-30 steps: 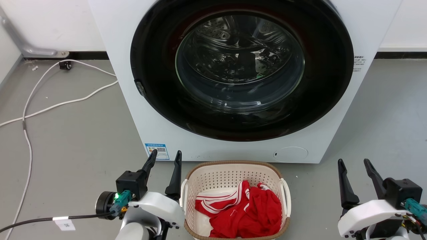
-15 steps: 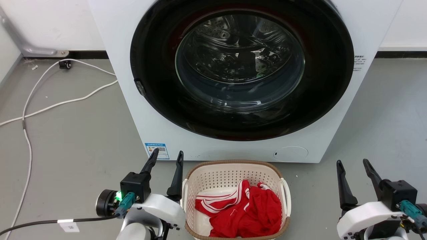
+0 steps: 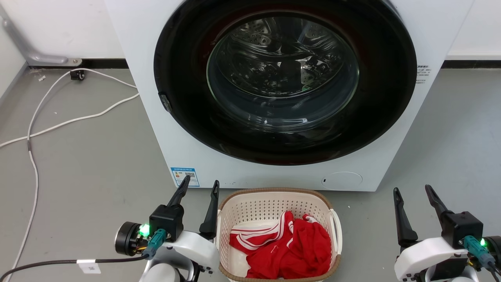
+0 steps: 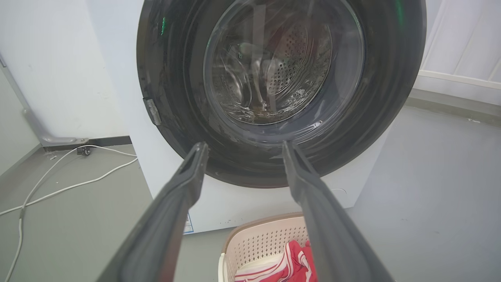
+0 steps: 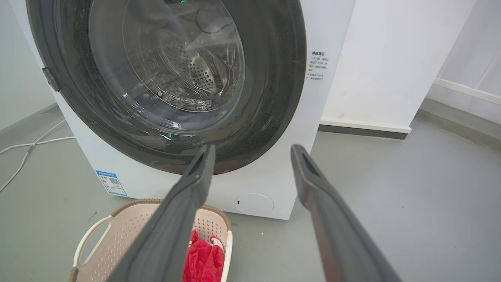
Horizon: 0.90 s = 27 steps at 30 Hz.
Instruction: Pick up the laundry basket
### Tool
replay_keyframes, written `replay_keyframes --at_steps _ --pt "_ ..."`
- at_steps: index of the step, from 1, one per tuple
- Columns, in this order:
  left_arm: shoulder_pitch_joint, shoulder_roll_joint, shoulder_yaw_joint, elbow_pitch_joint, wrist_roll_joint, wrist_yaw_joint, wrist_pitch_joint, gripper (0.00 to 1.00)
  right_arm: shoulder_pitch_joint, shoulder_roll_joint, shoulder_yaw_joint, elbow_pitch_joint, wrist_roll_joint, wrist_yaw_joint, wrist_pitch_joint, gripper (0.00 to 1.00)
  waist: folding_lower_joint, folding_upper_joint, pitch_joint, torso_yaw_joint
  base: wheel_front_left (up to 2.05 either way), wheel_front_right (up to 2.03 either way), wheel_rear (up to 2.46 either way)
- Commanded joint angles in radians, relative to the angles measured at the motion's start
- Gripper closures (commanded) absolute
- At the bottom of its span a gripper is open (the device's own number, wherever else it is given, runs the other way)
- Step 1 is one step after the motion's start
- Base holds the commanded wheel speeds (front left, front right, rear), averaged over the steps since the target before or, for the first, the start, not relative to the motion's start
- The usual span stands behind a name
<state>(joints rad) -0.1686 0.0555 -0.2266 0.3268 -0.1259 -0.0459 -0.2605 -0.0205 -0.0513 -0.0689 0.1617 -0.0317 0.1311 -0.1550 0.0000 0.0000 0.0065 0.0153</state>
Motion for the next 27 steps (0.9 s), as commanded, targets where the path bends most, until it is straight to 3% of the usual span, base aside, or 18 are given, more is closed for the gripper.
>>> replay_keyframes --at_steps 1,20,27 --pt "-0.010 -0.001 0.001 0.002 0.003 -0.004 -0.006 0.00 -0.005 0.002 0.000 0.002 0.004 -0.001 -0.005 0.00 0.0000 0.0000 0.001 0.000 0.00 0.00 0.00" --pt "-0.031 -0.004 0.015 0.029 0.012 -0.013 -0.005 0.00 -0.022 0.002 -0.011 0.010 0.024 0.000 -0.002 0.00 0.0000 0.0000 0.037 0.000 0.00 0.00 0.00" --pt "-0.193 0.003 0.026 0.188 0.008 -0.028 -0.005 0.00 -0.139 0.001 -0.044 0.108 0.053 -0.001 0.004 0.00 0.0000 0.0000 0.220 -0.014 0.00 0.00 0.00"
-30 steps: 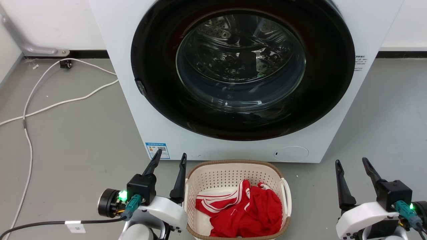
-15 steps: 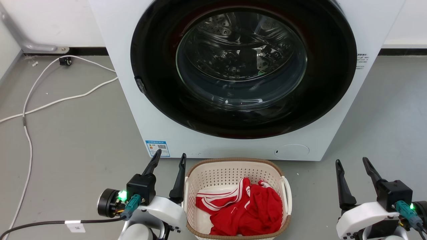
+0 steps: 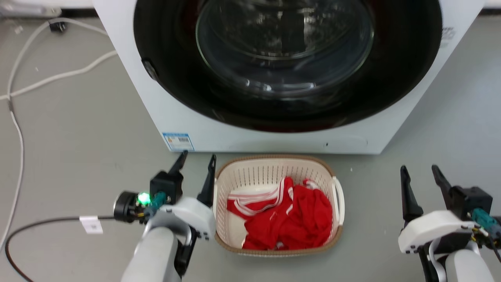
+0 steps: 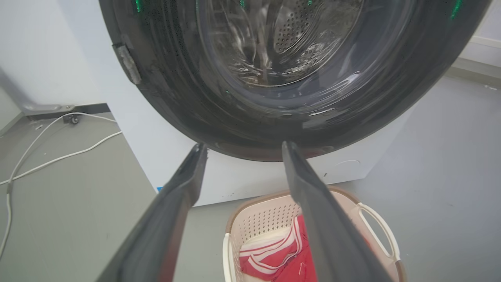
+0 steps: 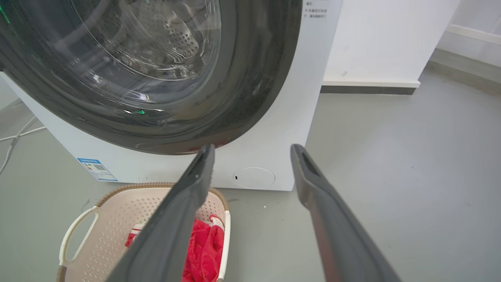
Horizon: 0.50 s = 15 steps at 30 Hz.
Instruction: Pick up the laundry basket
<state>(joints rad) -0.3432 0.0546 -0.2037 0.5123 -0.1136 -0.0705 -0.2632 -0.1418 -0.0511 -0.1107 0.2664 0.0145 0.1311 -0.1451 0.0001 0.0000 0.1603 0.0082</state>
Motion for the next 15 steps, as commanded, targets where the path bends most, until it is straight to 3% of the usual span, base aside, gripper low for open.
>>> replay_keyframes --at_steps 1,15 --pt "-0.042 0.005 0.007 0.019 -0.007 -0.006 -0.002 0.00 -0.036 0.001 -0.004 0.018 0.001 -0.001 -0.007 0.00 -0.0001 0.0000 0.093 -0.008 0.00 0.00 0.00" --pt "-0.344 0.041 -0.014 0.338 -0.047 -0.052 -0.001 0.00 -0.323 0.001 0.045 0.303 0.001 -0.001 -0.052 0.00 -0.0001 0.0000 0.410 -0.022 0.00 0.00 0.00"
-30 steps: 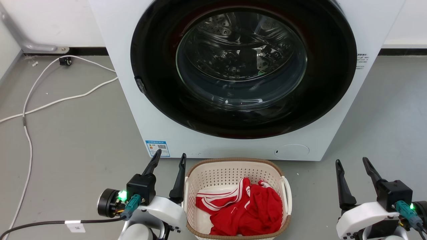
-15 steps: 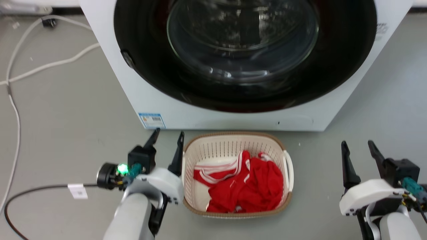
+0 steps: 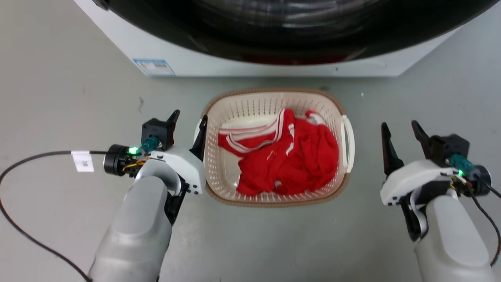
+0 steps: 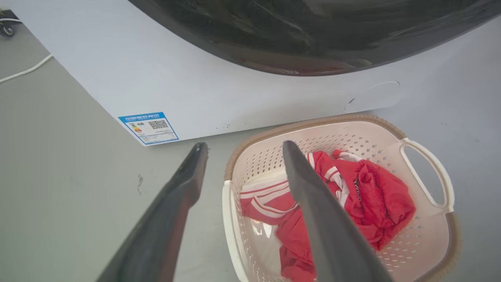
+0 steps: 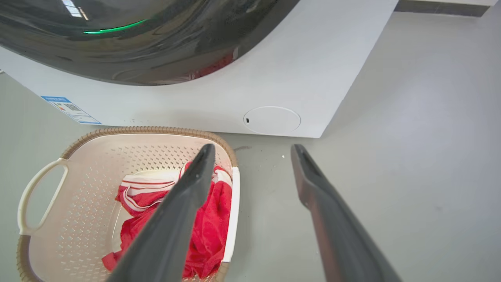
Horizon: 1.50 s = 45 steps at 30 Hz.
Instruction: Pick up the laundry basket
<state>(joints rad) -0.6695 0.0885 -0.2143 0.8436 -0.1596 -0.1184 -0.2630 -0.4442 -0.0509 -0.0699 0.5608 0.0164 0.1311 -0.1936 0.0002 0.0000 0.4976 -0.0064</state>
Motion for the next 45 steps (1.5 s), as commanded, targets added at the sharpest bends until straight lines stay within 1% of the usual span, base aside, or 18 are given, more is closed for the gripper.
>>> replay_keyframes --at_steps 1,6,10,16,24,27,28,32,37,38,39,40,41,45 --pt "-0.040 0.010 -0.009 0.030 -0.006 -0.005 -0.002 0.00 -0.045 0.001 0.010 0.028 -0.004 -0.001 -0.008 0.00 -0.0002 0.0000 0.092 -0.009 0.00 0.00 0.00" --pt "-0.128 0.012 -0.047 0.135 -0.037 -0.012 0.014 0.00 -0.153 0.001 0.042 0.136 -0.005 -0.001 -0.016 0.00 -0.0002 0.0000 0.180 -0.010 0.00 0.00 0.00" --pt "-0.194 0.008 -0.114 0.198 -0.114 -0.012 0.079 0.00 -0.234 0.001 0.066 0.220 0.005 -0.001 -0.013 0.00 -0.0002 0.0000 0.241 -0.012 0.00 0.00 0.00" --pt "-0.272 0.051 -0.212 0.234 -0.244 -0.013 0.184 0.00 -0.350 0.001 0.111 0.356 0.040 -0.001 0.016 0.00 -0.0002 0.0000 0.315 -0.022 0.00 0.00 0.00" --pt "-0.352 0.119 -0.309 0.247 -0.394 -0.013 0.328 0.00 -0.489 0.001 0.211 0.517 0.115 -0.001 0.088 0.00 -0.0002 0.0000 0.384 -0.035 0.00 0.00 0.00" --pt "-0.376 0.139 -0.338 0.251 -0.435 -0.013 0.376 0.00 -0.535 0.001 0.252 0.558 0.152 -0.001 0.122 0.00 -0.0002 0.0000 0.406 -0.039 0.00 0.00 0.00" --pt "-0.376 0.139 -0.338 0.251 -0.435 -0.013 0.376 0.00 -0.535 0.001 0.252 0.558 0.152 -0.001 0.122 0.00 -0.0002 0.0000 0.406 -0.039 0.00 0.00 0.00" --pt "-0.400 0.161 -0.376 0.259 -0.484 -0.012 0.437 0.00 -0.588 0.001 0.310 0.590 0.203 -0.001 0.162 0.00 -0.0002 0.0000 0.428 -0.047 0.00 0.00 0.00" --pt "-0.419 0.188 -0.410 0.260 -0.533 -0.011 0.466 0.00 -0.624 0.001 0.384 0.600 0.282 -0.001 0.203 0.00 -0.0002 0.0000 0.443 -0.055 0.00 0.00 0.00" --pt "-0.423 0.189 -0.414 0.259 -0.544 -0.011 0.470 0.00 -0.630 0.000 0.395 0.602 0.299 -0.001 0.212 0.56 -0.0002 0.0000 0.446 -0.056 0.00 0.00 0.00" --pt "-0.425 0.188 -0.419 0.257 -0.556 -0.011 0.475 0.03 -0.636 0.001 0.408 0.602 0.312 -0.001 0.218 0.87 -0.0002 0.0000 0.447 -0.057 0.00 0.00 0.00" --pt "-0.428 0.187 -0.425 0.253 -0.567 -0.011 0.480 0.54 -0.638 0.001 0.421 0.601 0.329 -0.001 0.224 1.00 -0.0002 0.0000 0.449 -0.058 0.00 0.00 0.00" --pt "-0.428 0.186 -0.431 0.250 -0.581 -0.011 0.485 1.00 -0.639 0.001 0.432 0.602 0.347 -0.001 0.233 1.00 -0.0002 0.0000 0.449 -0.057 0.00 0.00 0.00" --pt "-0.424 0.195 -0.464 0.238 -0.631 -0.013 0.503 1.00 -0.654 0.001 0.480 0.619 0.385 0.001 0.242 1.00 -0.0002 0.0000 0.442 -0.058 0.00 0.00 0.00"
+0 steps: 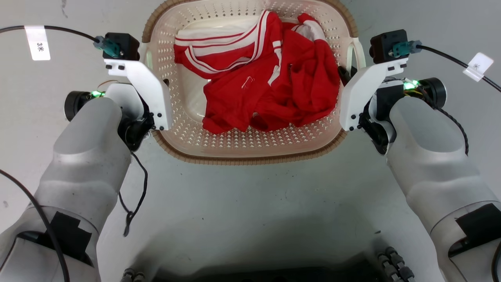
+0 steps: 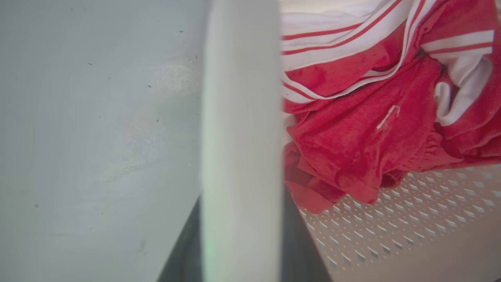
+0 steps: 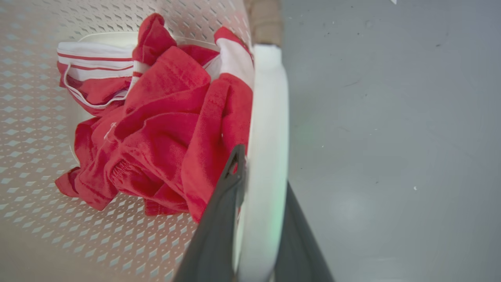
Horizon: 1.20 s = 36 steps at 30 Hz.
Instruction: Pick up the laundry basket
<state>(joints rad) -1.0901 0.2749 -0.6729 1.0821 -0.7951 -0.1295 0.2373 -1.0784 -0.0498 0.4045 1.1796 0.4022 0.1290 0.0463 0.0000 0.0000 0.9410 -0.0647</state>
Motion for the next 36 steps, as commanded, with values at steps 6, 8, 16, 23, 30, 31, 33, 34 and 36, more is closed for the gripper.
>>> replay_keyframes --at_steps 6,8,16,23,30,31,33,34,36 --pt "0.025 -0.003 -0.042 -0.002 -0.060 -0.002 0.032 1.00 -0.015 -0.002 0.037 0.031 0.033 0.003 0.006 1.00 0.0000 0.0000 -0.050 0.008 0.00 0.00 0.00" --pt "0.034 -0.011 -0.054 0.000 -0.081 -0.002 0.048 1.00 -0.003 -0.004 0.048 0.041 0.047 0.003 0.024 1.00 0.0000 0.0000 -0.077 0.013 0.00 0.00 0.00" --pt "0.090 -0.040 -0.100 0.013 -0.170 -0.004 0.135 1.00 0.061 -0.014 0.098 0.060 0.125 0.003 0.151 1.00 0.0000 0.0000 -0.228 0.030 0.00 0.00 0.00" --pt "0.151 -0.050 -0.123 0.023 -0.247 -0.005 0.210 1.00 0.131 -0.028 0.127 0.060 0.205 0.003 0.277 1.00 0.0000 0.0000 -0.377 0.031 0.00 0.00 0.00" --pt "0.199 -0.050 -0.139 0.033 -0.307 -0.005 0.275 1.00 0.187 -0.047 0.153 0.046 0.271 0.003 0.379 1.00 0.0000 0.0000 -0.521 0.028 0.00 0.00 0.00" --pt "0.204 -0.049 -0.141 0.034 -0.312 -0.005 0.278 1.00 0.191 -0.049 0.156 0.044 0.279 0.003 0.390 1.00 0.0000 0.0000 -0.539 0.028 0.00 0.00 0.00" --pt "0.214 -0.050 -0.146 0.037 -0.323 -0.005 0.285 1.00 0.201 -0.055 0.165 0.042 0.290 0.003 0.410 1.00 0.0000 0.0000 -0.575 0.027 0.00 0.00 0.00" --pt "0.219 -0.050 -0.148 0.039 -0.326 -0.005 0.289 1.00 0.204 -0.059 0.167 0.040 0.296 0.003 0.414 1.00 0.0000 0.0000 -0.592 0.027 0.00 0.00 0.00" --pt "0.232 -0.055 -0.153 0.043 -0.337 -0.005 0.301 1.00 0.215 -0.063 0.173 0.043 0.309 0.003 0.435 1.00 0.0000 0.0000 -0.628 0.027 0.00 0.00 0.00"
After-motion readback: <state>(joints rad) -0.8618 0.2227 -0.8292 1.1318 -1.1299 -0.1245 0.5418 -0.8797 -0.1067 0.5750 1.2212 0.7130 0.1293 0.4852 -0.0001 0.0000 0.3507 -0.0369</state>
